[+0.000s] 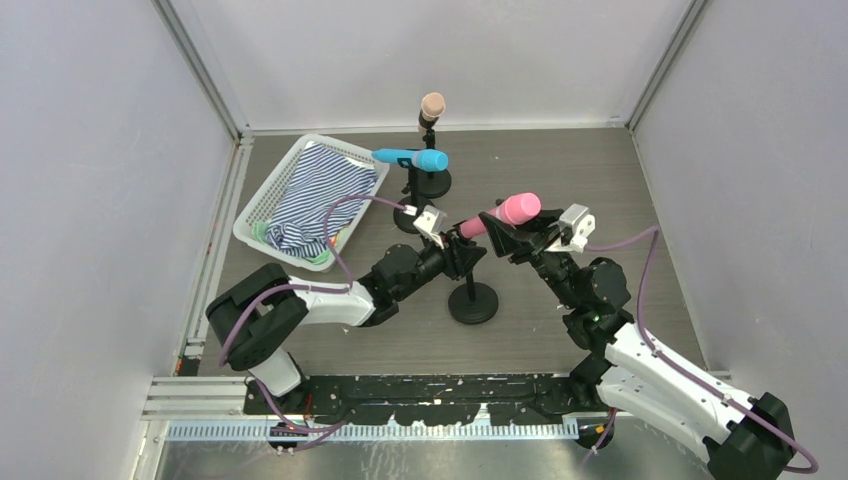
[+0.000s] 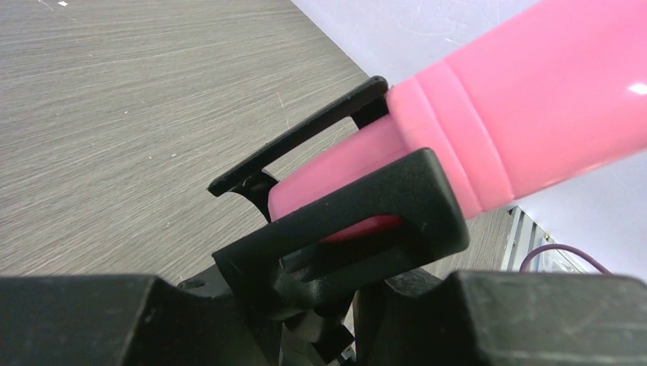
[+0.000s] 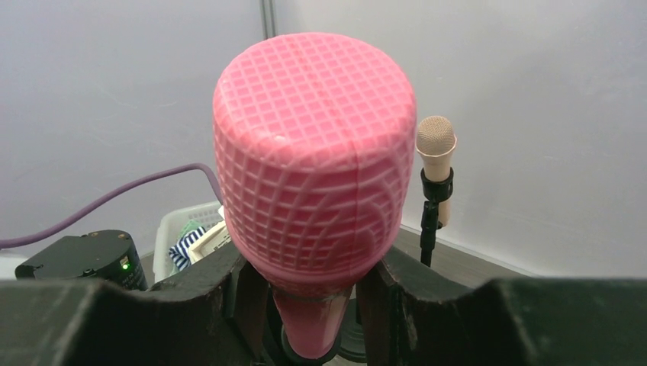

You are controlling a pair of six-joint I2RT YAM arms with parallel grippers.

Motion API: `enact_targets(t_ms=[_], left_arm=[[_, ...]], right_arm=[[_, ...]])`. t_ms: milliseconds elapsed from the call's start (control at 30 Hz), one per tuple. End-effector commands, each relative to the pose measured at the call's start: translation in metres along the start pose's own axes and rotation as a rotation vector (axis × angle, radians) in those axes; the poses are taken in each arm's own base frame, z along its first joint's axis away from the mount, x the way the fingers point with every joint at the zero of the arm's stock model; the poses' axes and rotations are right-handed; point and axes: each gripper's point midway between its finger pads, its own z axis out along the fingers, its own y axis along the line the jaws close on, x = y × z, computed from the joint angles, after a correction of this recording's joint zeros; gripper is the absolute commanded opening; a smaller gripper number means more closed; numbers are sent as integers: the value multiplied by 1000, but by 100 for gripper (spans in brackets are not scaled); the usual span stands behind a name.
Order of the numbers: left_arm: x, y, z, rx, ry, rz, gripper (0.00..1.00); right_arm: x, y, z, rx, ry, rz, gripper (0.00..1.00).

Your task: Attach the microphones to the stand

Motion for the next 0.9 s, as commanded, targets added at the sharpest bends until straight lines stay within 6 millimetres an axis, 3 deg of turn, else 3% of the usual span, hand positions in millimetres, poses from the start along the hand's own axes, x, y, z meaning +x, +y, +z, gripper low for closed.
enact_targets(t_ms=[0, 500, 867], left_arm=[[17, -27, 4, 81, 54, -19, 0], [21, -32, 4, 77, 25, -32, 0], [29, -43, 15, 117, 36, -3, 0]], right_arm=[[63, 0, -19, 9, 202, -17, 1], [105, -8, -48, 49, 338, -27, 1], [136, -10, -59, 37, 463, -60, 1]])
